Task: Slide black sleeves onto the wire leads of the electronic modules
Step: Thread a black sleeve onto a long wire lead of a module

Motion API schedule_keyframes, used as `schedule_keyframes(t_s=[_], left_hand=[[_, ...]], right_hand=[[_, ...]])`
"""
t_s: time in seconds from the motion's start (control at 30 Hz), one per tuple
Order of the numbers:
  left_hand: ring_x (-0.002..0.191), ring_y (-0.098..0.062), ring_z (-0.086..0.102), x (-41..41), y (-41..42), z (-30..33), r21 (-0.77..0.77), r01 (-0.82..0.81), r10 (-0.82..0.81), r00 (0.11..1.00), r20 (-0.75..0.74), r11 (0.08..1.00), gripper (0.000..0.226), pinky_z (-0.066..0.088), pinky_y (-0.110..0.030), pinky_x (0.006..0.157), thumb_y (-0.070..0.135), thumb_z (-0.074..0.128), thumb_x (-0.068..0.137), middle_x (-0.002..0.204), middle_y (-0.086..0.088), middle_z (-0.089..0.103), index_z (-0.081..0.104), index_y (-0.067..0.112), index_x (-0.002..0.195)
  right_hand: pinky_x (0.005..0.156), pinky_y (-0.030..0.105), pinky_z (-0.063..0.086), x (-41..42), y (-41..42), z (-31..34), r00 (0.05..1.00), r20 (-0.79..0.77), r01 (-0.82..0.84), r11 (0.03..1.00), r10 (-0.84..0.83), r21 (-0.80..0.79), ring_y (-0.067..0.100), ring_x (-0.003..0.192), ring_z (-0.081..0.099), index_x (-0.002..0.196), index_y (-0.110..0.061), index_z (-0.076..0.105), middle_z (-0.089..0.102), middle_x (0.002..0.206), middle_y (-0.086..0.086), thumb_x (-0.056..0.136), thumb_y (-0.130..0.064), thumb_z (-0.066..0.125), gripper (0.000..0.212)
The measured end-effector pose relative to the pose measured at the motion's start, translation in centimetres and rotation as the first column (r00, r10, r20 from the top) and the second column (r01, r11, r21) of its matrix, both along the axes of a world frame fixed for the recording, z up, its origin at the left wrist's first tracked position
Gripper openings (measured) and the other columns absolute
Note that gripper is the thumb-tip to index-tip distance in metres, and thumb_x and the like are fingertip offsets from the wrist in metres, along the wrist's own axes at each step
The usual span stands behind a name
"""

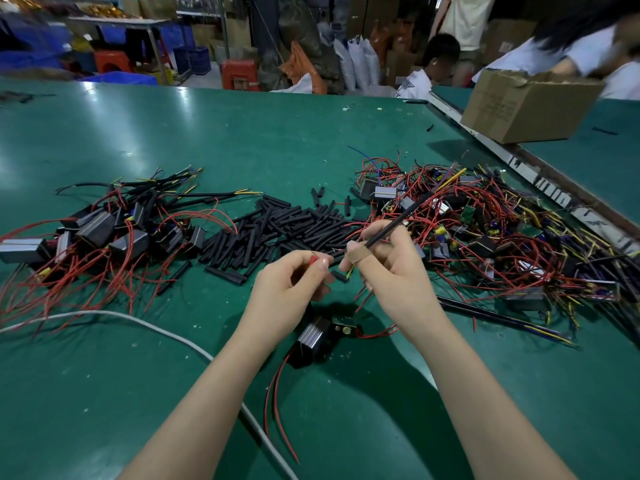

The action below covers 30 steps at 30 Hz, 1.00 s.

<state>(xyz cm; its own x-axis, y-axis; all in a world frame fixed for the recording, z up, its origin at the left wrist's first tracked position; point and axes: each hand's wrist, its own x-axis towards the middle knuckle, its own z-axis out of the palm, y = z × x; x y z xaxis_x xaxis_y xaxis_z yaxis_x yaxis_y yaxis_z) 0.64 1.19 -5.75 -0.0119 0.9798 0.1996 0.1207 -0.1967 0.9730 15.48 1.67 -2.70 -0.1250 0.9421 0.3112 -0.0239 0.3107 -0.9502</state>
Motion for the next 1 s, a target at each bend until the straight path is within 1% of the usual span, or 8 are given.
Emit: schedule_keyframes(t_s=[0.13, 0.23, 0.33, 0.4, 0.47, 0.57, 0.67, 1.0], left_hand=[[0.075, -0.005, 0.062, 0.26, -0.15, 0.24, -0.018, 0.073, -0.073, 0.997, -0.002, 0.997, 0.028, 0.045, -0.012, 0.068, 0.01, 0.042, 0.099, 0.085, 0.008, 0.071, 0.068, 0.019, 0.106], [0.077, -0.001, 0.058, 0.49, -0.5, 0.41, 0.043, 0.108, -0.104, 0.991, -0.08, 0.993, 0.029, 0.043, -0.01, 0.075, 0.009, 0.042, 0.099, 0.094, 0.004, 0.068, 0.066, 0.015, 0.113], [0.081, -0.002, 0.058, 0.35, -0.53, 0.51, 0.125, 0.109, -0.088, 0.982, -0.167, 0.986, 0.024, 0.048, -0.022, 0.082, 0.01, 0.05, 0.096, 0.095, 0.001, 0.065, 0.065, 0.022, 0.111], [0.081, -0.007, 0.058, 0.17, -0.58, 0.57, 0.127, 0.112, -0.093, 0.985, -0.149, 0.986, 0.023, 0.05, -0.03, 0.084, 0.011, 0.054, 0.094, 0.092, -0.005, 0.065, 0.068, 0.026, 0.103], [0.077, -0.009, 0.058, 0.12, -0.63, 0.69, 0.117, 0.109, -0.096, 0.989, -0.115, 0.987, 0.021, 0.049, -0.032, 0.081, 0.011, 0.056, 0.093, 0.089, -0.012, 0.066, 0.07, 0.027, 0.097], [0.07, -0.004, 0.059, 0.27, -0.66, 0.8, 0.081, 0.095, -0.095, 0.995, -0.013, 0.992, 0.02, 0.049, -0.021, 0.072, 0.007, 0.058, 0.092, 0.083, 0.0, 0.068, 0.07, 0.022, 0.097], [0.065, -0.001, 0.059, 0.35, -0.56, 0.73, 0.04, 0.089, -0.091, 0.993, 0.077, 0.995, 0.017, 0.047, -0.013, 0.067, 0.005, 0.056, 0.092, 0.069, 0.01, 0.068, 0.069, 0.015, 0.099], [0.07, -0.004, 0.062, 0.4, -0.41, 0.5, 0.059, 0.061, -0.068, 0.99, 0.127, 0.996, 0.02, 0.052, -0.019, 0.067, 0.0, 0.057, 0.091, 0.071, 0.006, 0.068, 0.068, 0.016, 0.093]], right_hand=[[0.054, 0.008, 0.038, -0.06, 0.21, -0.34, 1.0, 0.011, 0.009, 1.0, -0.009, -0.025, -0.002, 0.051, 0.053, 0.095, -0.014, 0.042, 0.066, 0.062, 0.0, 0.097, -0.007, 0.053, 0.013], [0.055, 0.008, 0.039, 0.08, 0.22, -0.22, 1.0, -0.008, 0.002, 0.999, -0.002, -0.034, -0.001, 0.05, 0.054, 0.096, -0.013, 0.04, 0.066, 0.06, 0.0, 0.097, -0.008, 0.052, 0.013], [0.05, 0.008, 0.039, 0.06, 0.12, -0.03, 0.997, -0.063, -0.038, 0.998, 0.035, -0.054, -0.001, 0.047, 0.053, 0.097, -0.01, 0.039, 0.064, 0.057, 0.0, 0.097, -0.003, 0.051, 0.014], [0.05, 0.007, 0.039, -0.09, 0.05, 0.04, 0.996, -0.07, -0.066, 0.995, 0.061, -0.075, -0.001, 0.045, 0.052, 0.096, -0.011, 0.039, 0.062, 0.055, 0.0, 0.096, 0.0, 0.05, 0.015], [0.05, 0.007, 0.039, -0.15, 0.04, 0.04, 0.996, -0.066, -0.072, 0.993, 0.065, -0.095, -0.001, 0.043, 0.051, 0.097, -0.011, 0.04, 0.061, 0.054, -0.002, 0.096, 0.0, 0.05, 0.015], [0.05, 0.007, 0.038, -0.07, 0.11, -0.02, 0.998, -0.036, -0.051, 0.991, 0.046, -0.125, -0.001, 0.044, 0.05, 0.099, -0.012, 0.042, 0.06, 0.054, -0.002, 0.096, -0.002, 0.05, 0.013], [0.047, 0.01, 0.035, -0.06, 0.24, -0.18, 1.0, -0.013, -0.027, 0.987, 0.025, -0.156, 0.0, 0.043, 0.044, 0.101, -0.013, 0.043, 0.058, 0.053, -0.003, 0.096, -0.002, 0.048, 0.013], [0.043, 0.011, 0.032, -0.01, 0.35, -0.16, 0.999, 0.036, -0.027, 0.973, 0.036, -0.23, 0.0, 0.04, 0.04, 0.107, -0.015, 0.044, 0.055, 0.051, -0.007, 0.095, -0.002, 0.047, 0.017]])
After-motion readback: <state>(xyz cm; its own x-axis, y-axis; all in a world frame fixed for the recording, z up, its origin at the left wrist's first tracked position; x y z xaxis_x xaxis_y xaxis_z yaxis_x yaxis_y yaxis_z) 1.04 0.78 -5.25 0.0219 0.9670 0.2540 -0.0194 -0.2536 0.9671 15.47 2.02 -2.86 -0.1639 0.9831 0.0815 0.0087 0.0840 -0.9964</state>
